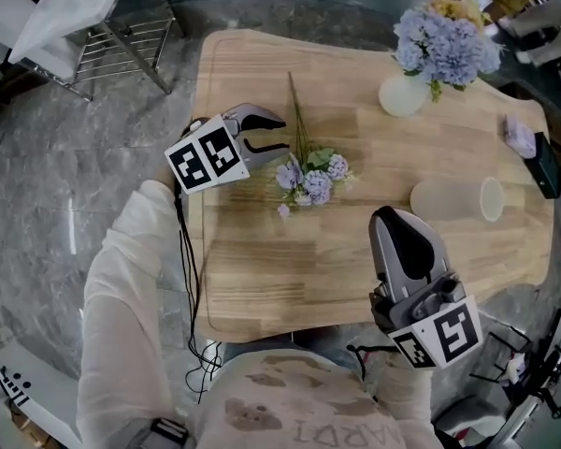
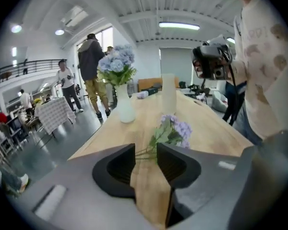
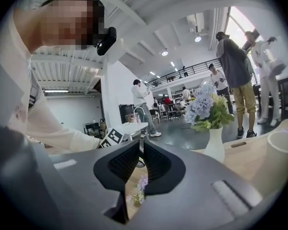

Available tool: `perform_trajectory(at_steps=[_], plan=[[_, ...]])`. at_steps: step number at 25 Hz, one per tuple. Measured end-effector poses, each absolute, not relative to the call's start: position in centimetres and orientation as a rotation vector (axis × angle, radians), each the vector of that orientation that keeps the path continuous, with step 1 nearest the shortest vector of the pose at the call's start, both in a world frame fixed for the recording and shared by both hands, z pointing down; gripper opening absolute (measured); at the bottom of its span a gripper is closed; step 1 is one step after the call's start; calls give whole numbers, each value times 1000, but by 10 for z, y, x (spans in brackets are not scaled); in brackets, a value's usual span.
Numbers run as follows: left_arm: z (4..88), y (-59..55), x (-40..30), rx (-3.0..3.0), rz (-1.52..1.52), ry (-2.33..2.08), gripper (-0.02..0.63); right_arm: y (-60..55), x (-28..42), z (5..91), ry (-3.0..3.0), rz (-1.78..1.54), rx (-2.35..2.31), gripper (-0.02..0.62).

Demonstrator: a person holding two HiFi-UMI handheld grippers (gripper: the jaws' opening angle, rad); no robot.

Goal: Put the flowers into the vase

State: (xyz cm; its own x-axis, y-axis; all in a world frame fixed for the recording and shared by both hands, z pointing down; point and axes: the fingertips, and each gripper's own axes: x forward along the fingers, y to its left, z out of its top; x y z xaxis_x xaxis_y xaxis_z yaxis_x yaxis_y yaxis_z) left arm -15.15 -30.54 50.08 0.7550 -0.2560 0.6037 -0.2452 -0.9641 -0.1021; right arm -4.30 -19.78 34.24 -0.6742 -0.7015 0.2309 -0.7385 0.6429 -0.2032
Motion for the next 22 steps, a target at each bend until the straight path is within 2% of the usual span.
perform_trajectory(at_steps=[8,22], plan=[[560,-340,-160,-2642,-1317,132,163,-211,-23,357,-2706,491,1246,52],[609,-387,-141,-2219,-1557,-359,163,-233,0,370,-2686,567,1320,46]])
